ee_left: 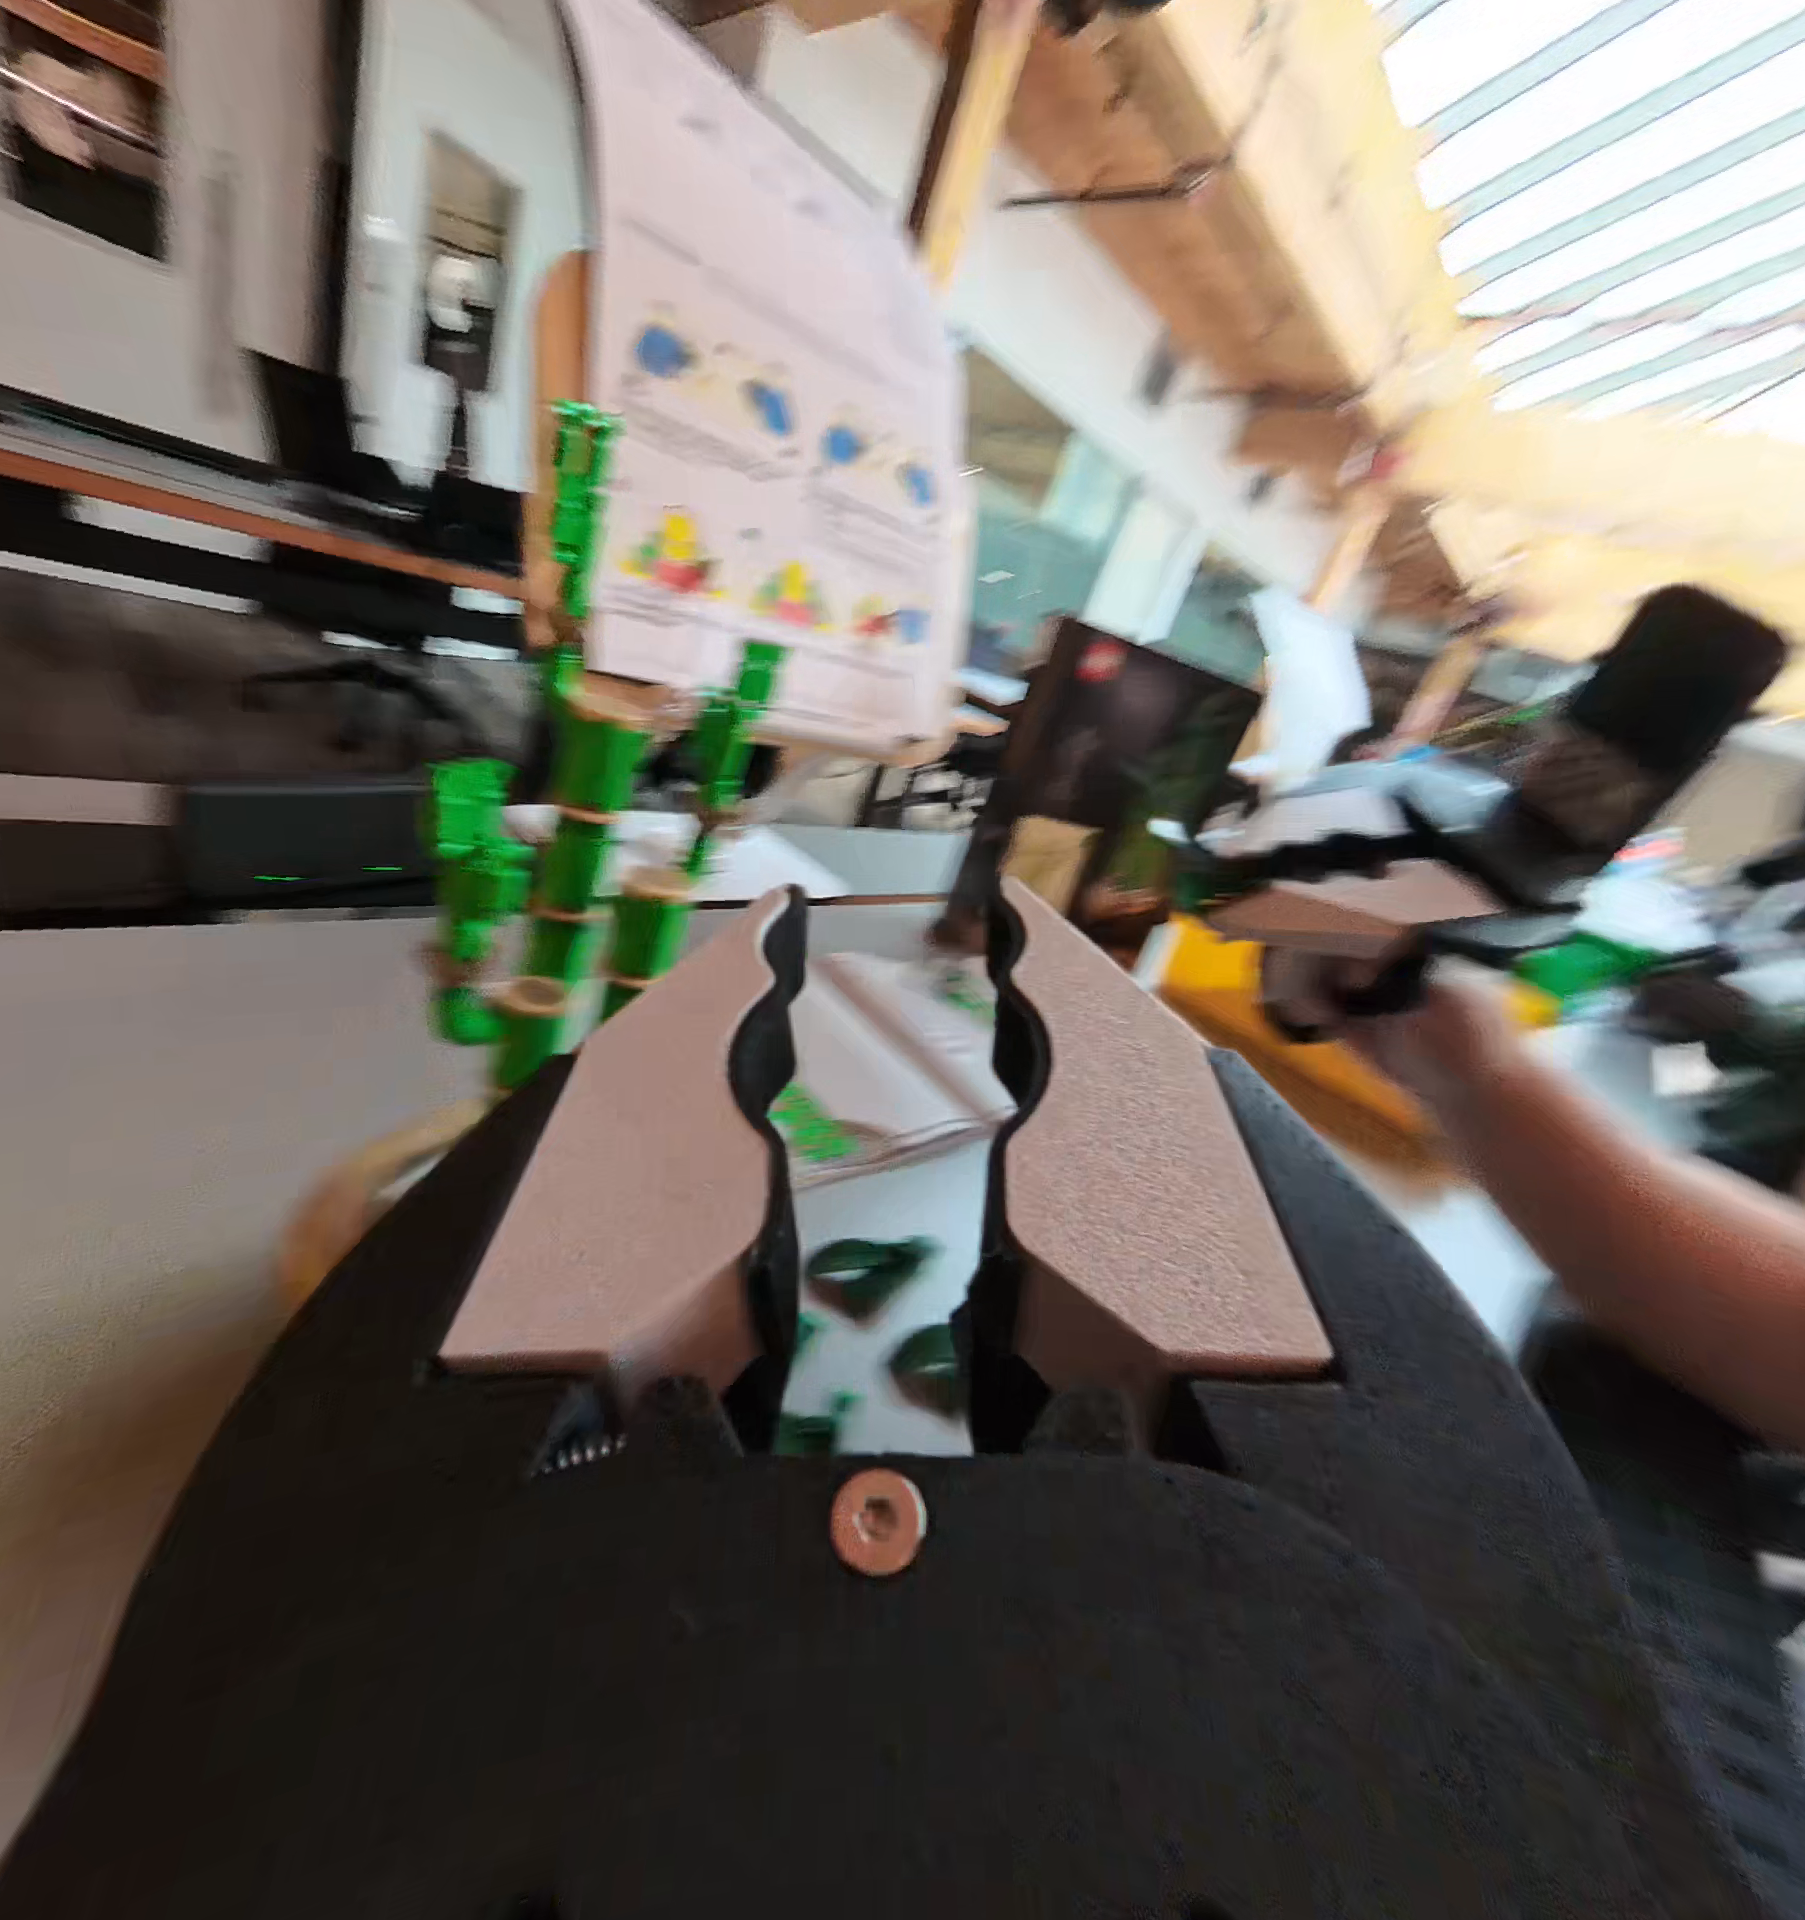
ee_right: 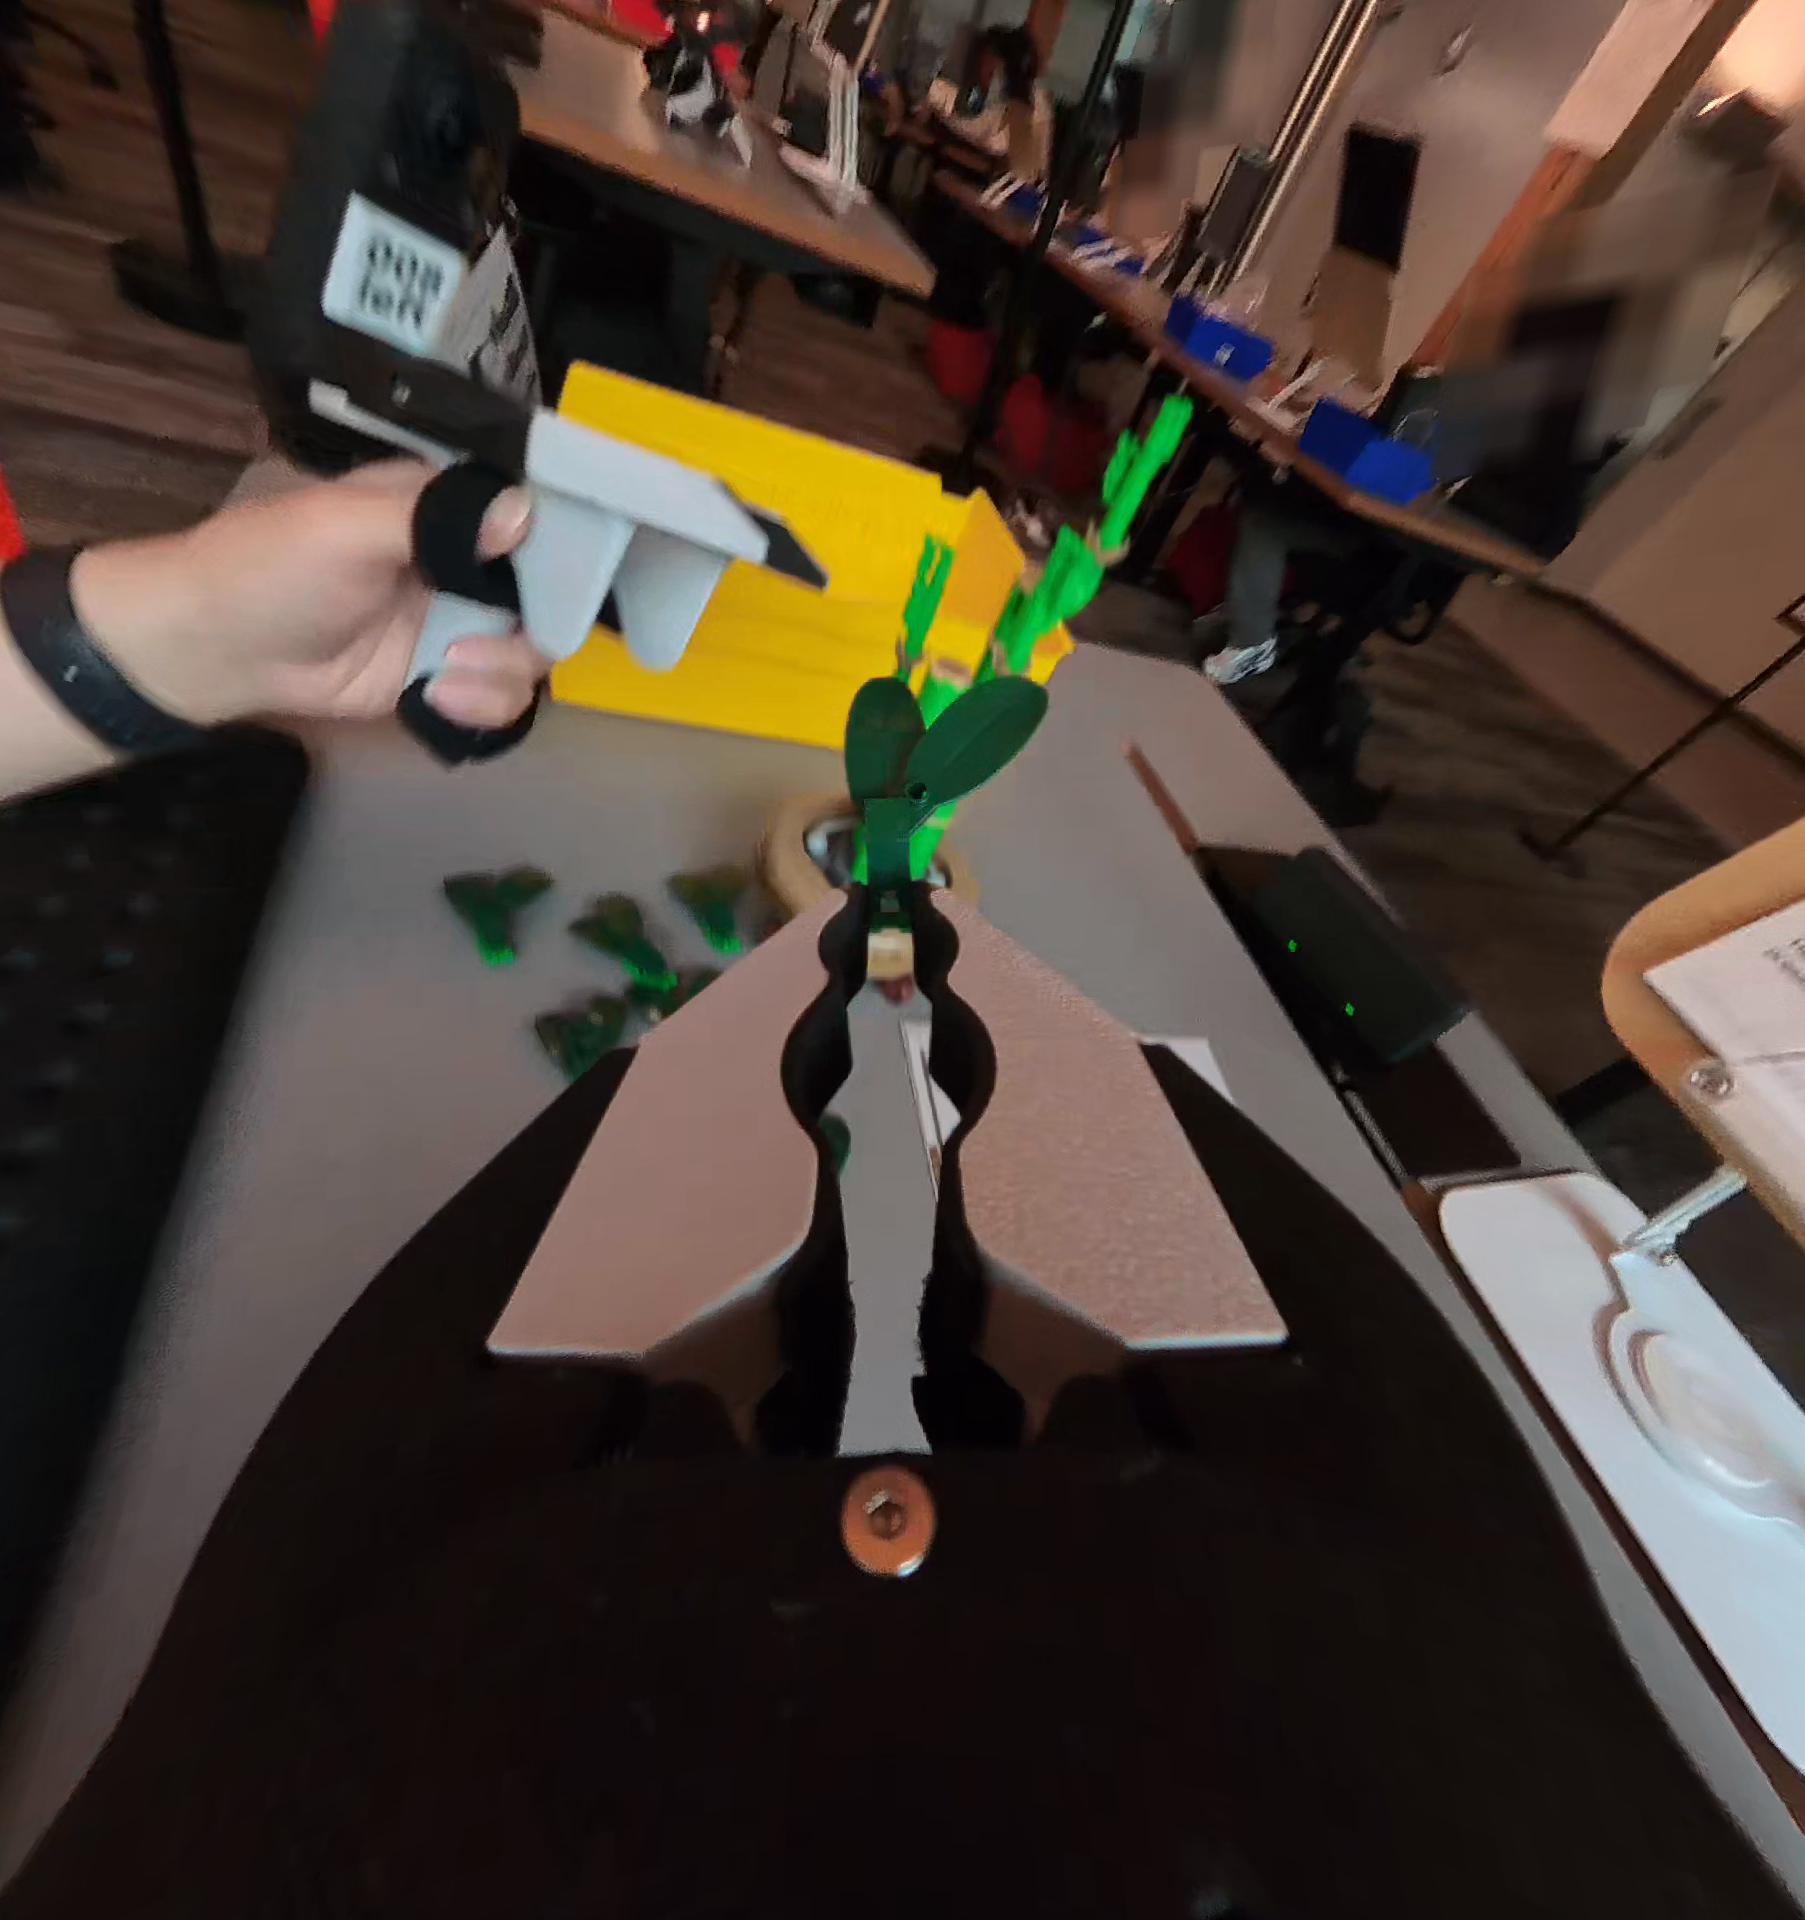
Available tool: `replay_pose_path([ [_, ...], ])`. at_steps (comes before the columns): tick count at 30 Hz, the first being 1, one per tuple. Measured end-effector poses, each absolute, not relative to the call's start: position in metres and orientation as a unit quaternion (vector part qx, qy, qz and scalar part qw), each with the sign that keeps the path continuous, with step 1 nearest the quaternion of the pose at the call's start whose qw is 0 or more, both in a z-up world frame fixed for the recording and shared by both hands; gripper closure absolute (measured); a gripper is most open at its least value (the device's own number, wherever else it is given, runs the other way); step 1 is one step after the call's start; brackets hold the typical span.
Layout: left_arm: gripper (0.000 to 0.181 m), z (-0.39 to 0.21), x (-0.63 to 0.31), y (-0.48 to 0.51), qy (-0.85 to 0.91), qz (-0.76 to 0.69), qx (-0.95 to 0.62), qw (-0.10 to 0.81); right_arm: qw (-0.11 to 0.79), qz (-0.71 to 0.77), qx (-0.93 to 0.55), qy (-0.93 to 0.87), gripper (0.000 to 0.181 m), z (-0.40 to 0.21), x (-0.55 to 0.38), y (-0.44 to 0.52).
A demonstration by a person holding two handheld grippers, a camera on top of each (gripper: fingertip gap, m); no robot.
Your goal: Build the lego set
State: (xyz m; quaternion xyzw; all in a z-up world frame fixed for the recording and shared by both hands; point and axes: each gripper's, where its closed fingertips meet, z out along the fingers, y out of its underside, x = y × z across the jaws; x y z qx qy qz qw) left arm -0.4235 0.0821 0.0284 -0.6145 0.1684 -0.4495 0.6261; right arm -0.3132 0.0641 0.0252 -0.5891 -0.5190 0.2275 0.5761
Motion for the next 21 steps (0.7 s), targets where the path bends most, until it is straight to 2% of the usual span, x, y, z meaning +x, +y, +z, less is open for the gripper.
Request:
replay_pose_path([
  [1, 0.150, 0.035, -0.419, 0.070, 0.158, -0.496, -0.596, 0.611, 0.587, 0.228, -0.583, -0.513, 0.176, 0.034, -0.321, 0.060],
  [4, 0.127, 0.041, -0.413, 0.052, 0.117, -0.566, -0.570, 0.583, 0.615, 0.209, -0.570, -0.503, 0.176, 0.054, -0.342, 0.052],
  [6, 0.122, 0.045, -0.410, 0.045, 0.111, -0.590, -0.564, 0.568, 0.627, 0.196, -0.565, -0.499, 0.175, 0.064, -0.356, 0.050],
  [16, 0.121, 0.090, -0.427, 0.041, 0.107, -0.587, -0.552, 0.582, 0.657, 0.190, -0.532, -0.499, 0.176, 0.094, -0.424, 0.045],
  [21, 0.129, 0.094, -0.439, 0.045, 0.101, -0.552, -0.563, 0.607, 0.665, 0.162, -0.494, -0.535, 0.175, 0.093, -0.446, 0.039],
])
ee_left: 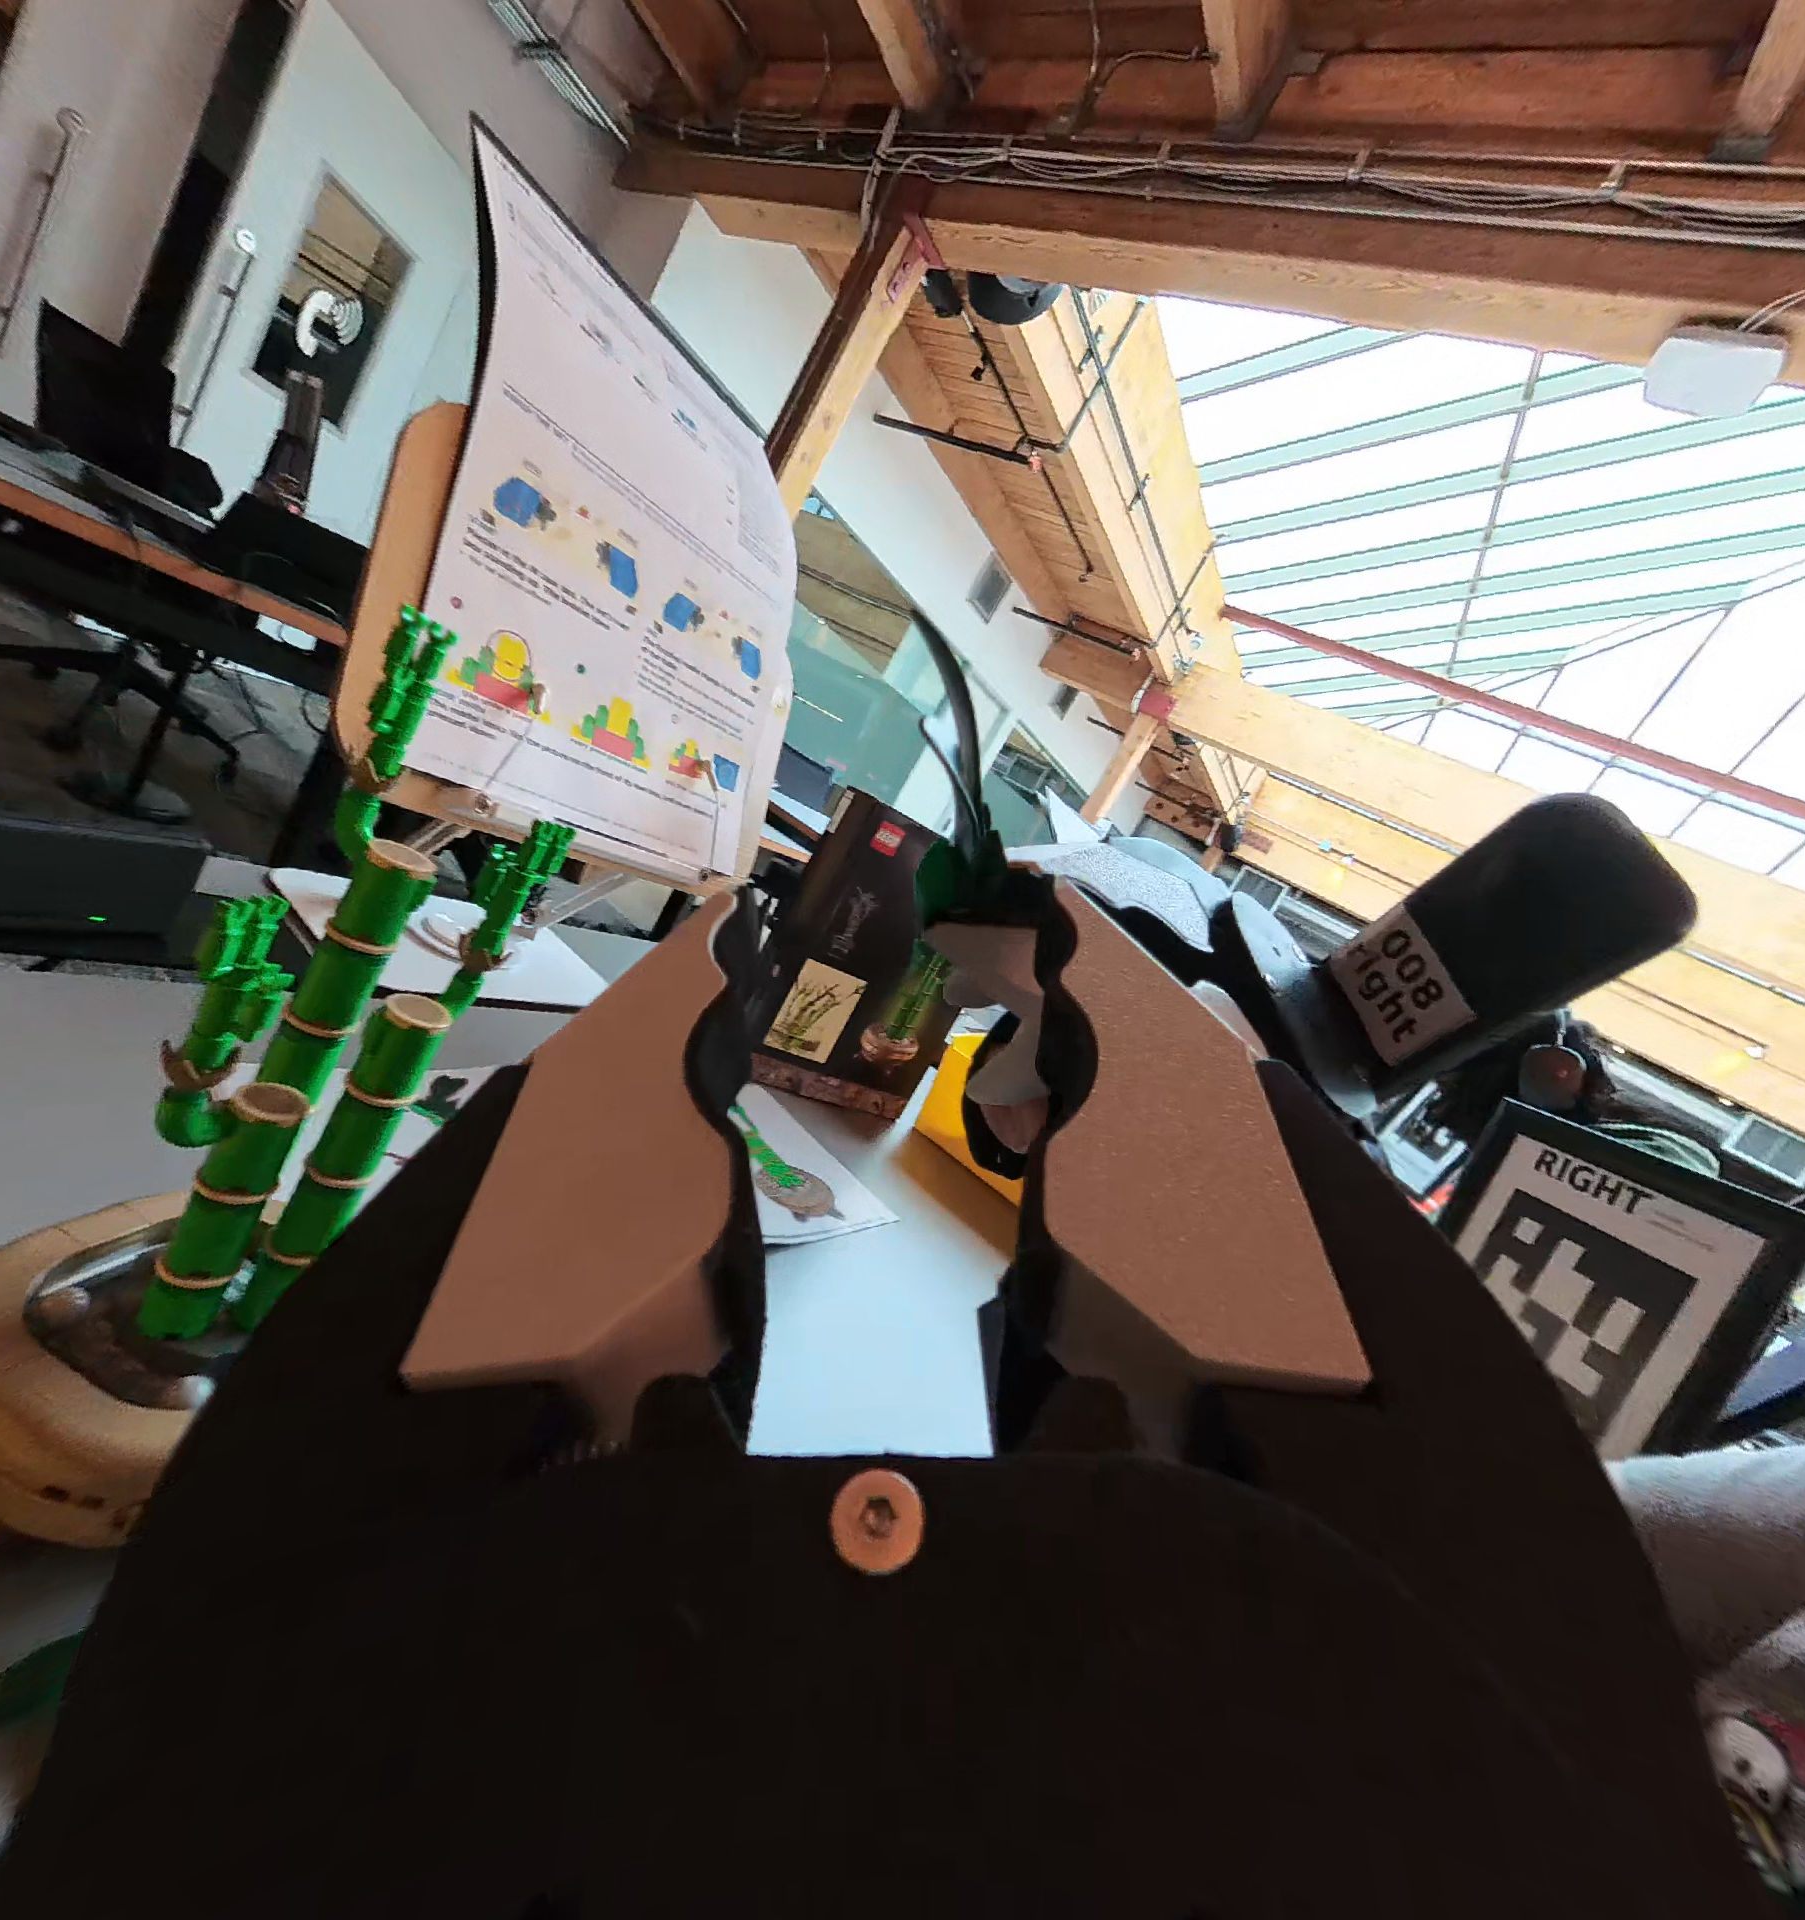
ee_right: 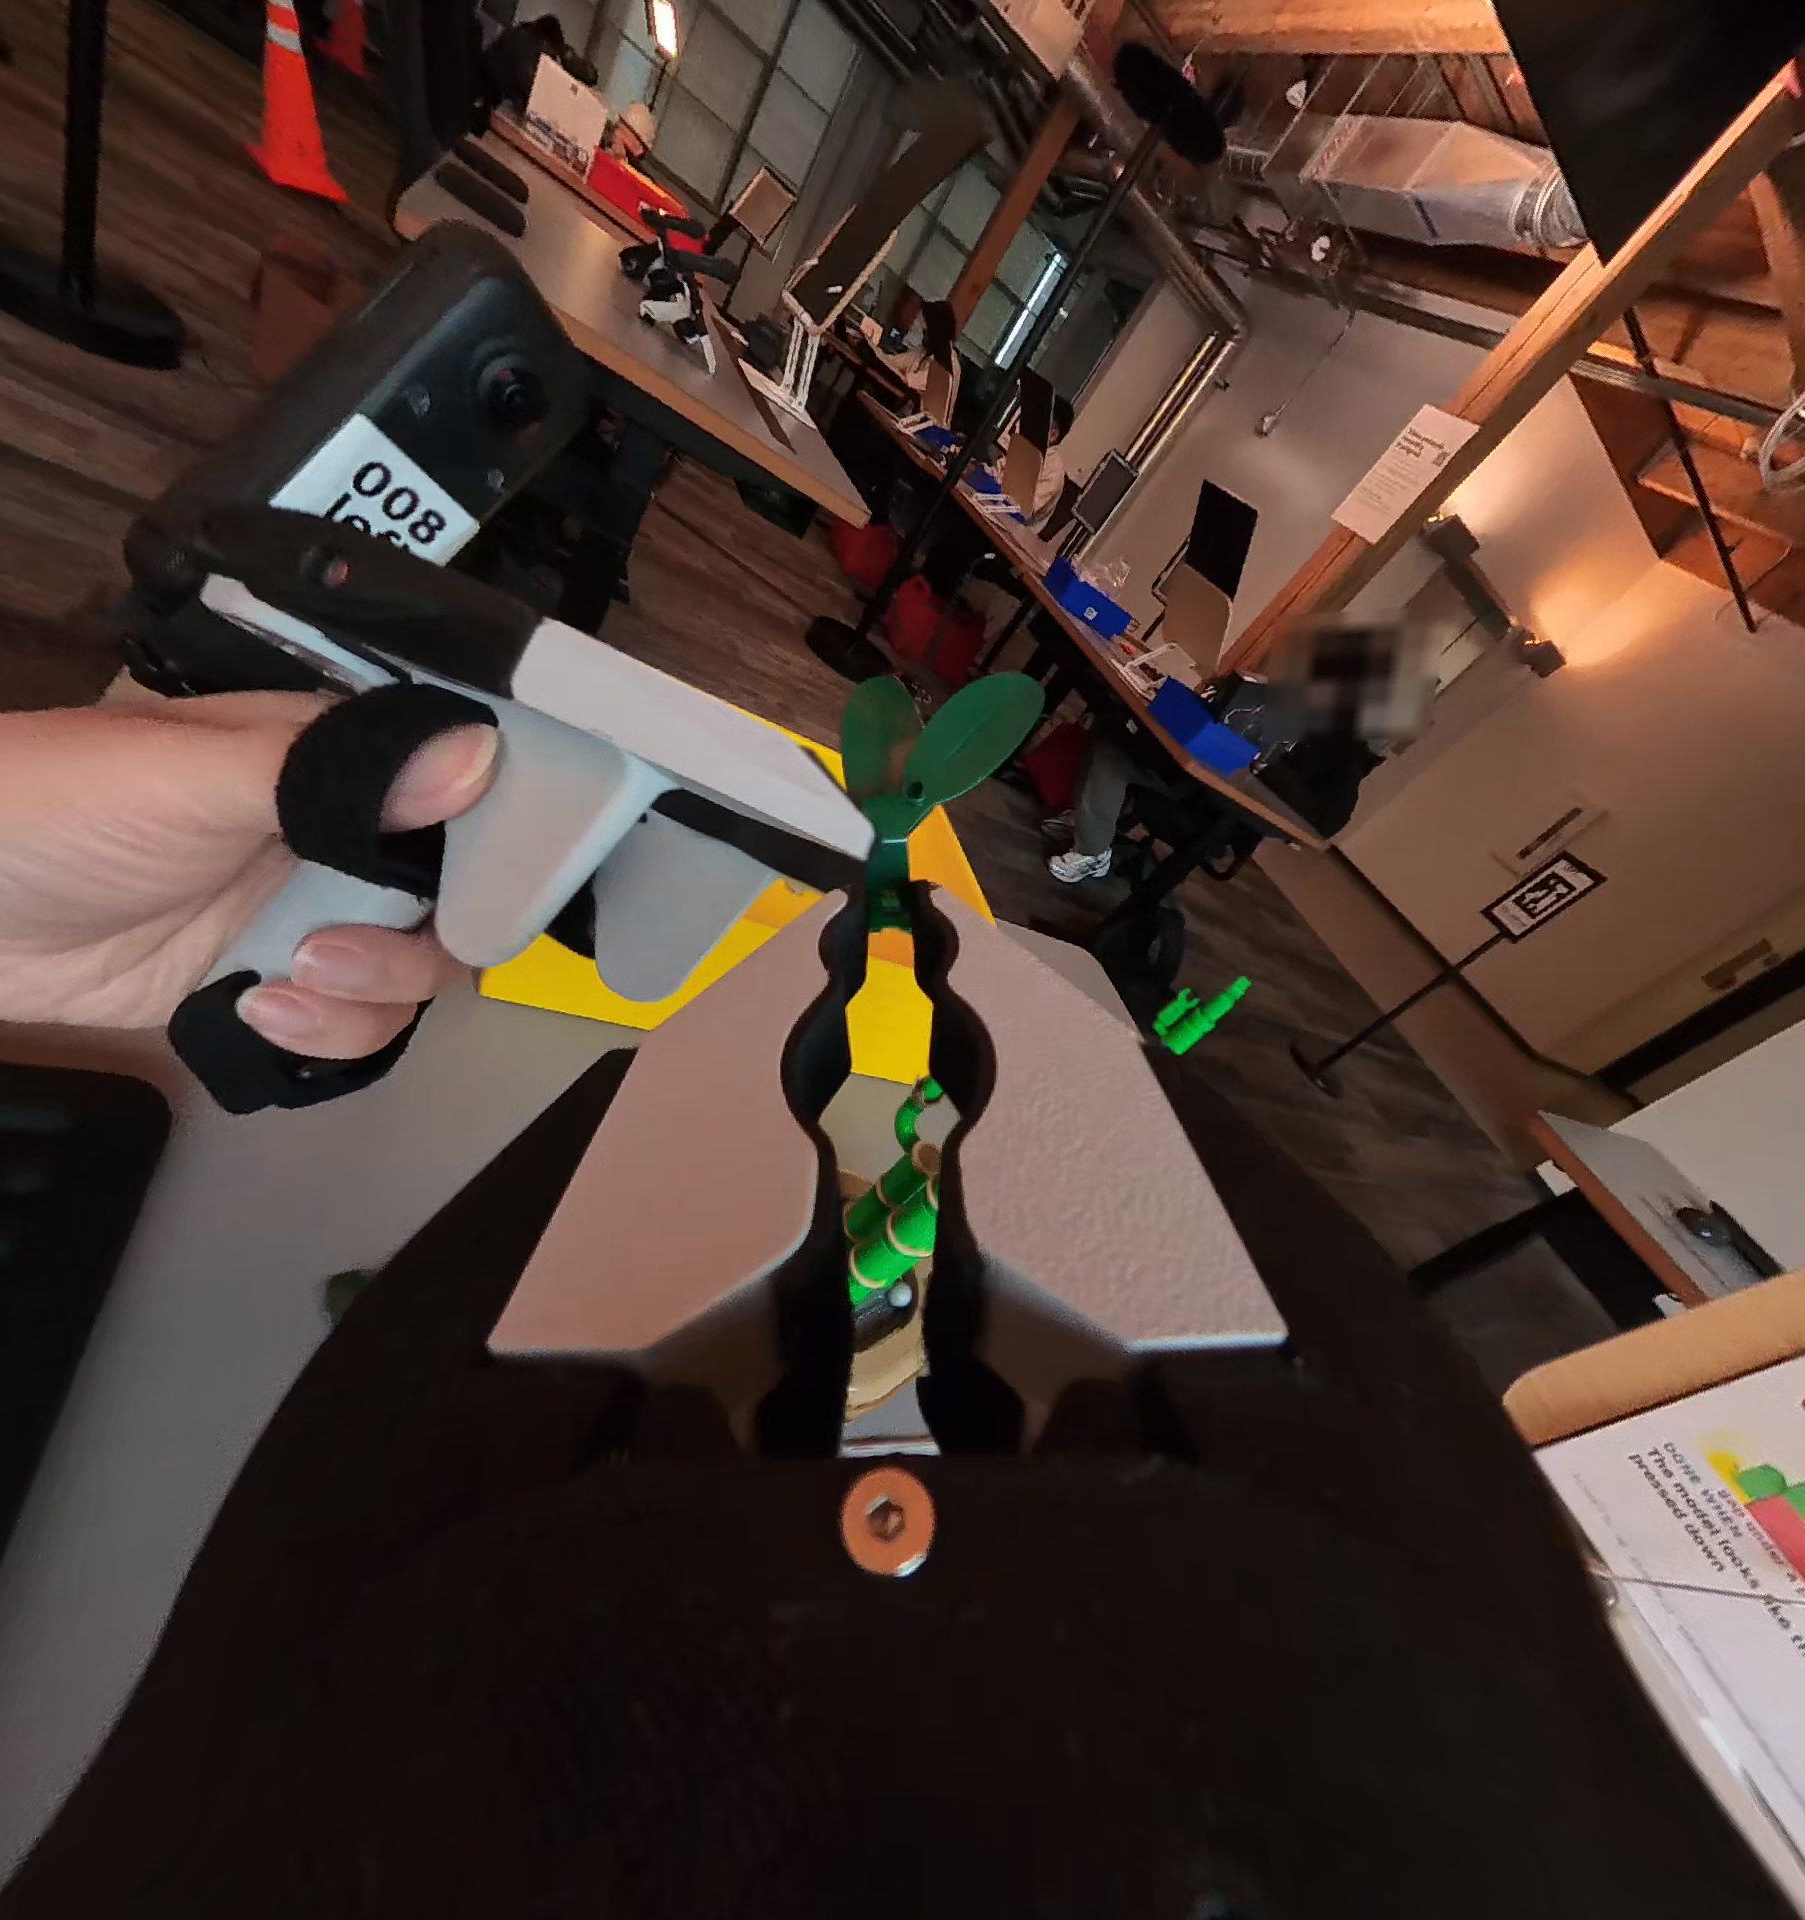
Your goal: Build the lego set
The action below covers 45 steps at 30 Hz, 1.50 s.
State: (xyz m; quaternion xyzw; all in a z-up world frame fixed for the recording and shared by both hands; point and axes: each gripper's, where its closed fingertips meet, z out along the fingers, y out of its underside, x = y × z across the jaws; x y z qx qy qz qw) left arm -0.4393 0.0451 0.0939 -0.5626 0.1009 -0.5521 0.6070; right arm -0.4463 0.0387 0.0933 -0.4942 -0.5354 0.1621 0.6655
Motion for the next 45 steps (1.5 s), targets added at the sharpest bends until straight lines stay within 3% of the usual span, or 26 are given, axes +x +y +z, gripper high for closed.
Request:
replay_pose_path([
  [2, 0.140, 0.094, -0.442, 0.044, 0.106, -0.551, -0.559, 0.611, 0.658, 0.158, -0.486, -0.553, 0.175, 0.088, -0.454, 0.035],
  [4, 0.168, 0.093, -0.443, 0.041, 0.122, -0.553, -0.552, 0.612, 0.659, 0.136, -0.483, -0.561, 0.175, 0.082, -0.457, 0.037],
  [10, 0.169, 0.080, -0.442, 0.051, 0.143, -0.529, -0.584, 0.599, 0.656, 0.150, -0.493, -0.551, 0.174, 0.070, -0.455, 0.047],
  [13, 0.169, 0.082, -0.449, 0.066, 0.167, -0.490, -0.609, 0.601, 0.654, 0.165, -0.498, -0.545, 0.159, 0.074, -0.445, 0.057],
  [16, 0.169, 0.086, -0.460, 0.086, 0.194, -0.453, -0.647, 0.582, 0.635, 0.174, -0.522, -0.543, 0.157, 0.075, -0.421, 0.073],
  [23, 0.169, 0.055, -0.469, 0.137, 0.255, -0.365, -0.790, 0.421, 0.596, 0.190, -0.576, -0.526, 0.157, 0.074, -0.358, 0.102],
  [30, 0.169, 0.039, -0.460, 0.152, 0.265, -0.443, -0.799, 0.308, 0.571, 0.153, -0.600, -0.539, 0.157, 0.061, -0.322, 0.115],
  [39, 0.169, 0.036, -0.470, 0.161, 0.239, -0.507, -0.768, 0.310, 0.553, 0.121, -0.627, -0.535, 0.162, 0.046, -0.305, 0.131],
  [45, 0.169, 0.035, -0.468, 0.161, 0.231, -0.528, -0.768, 0.279, 0.588, 0.133, -0.680, -0.418, 0.170, 0.069, -0.256, 0.156],
])
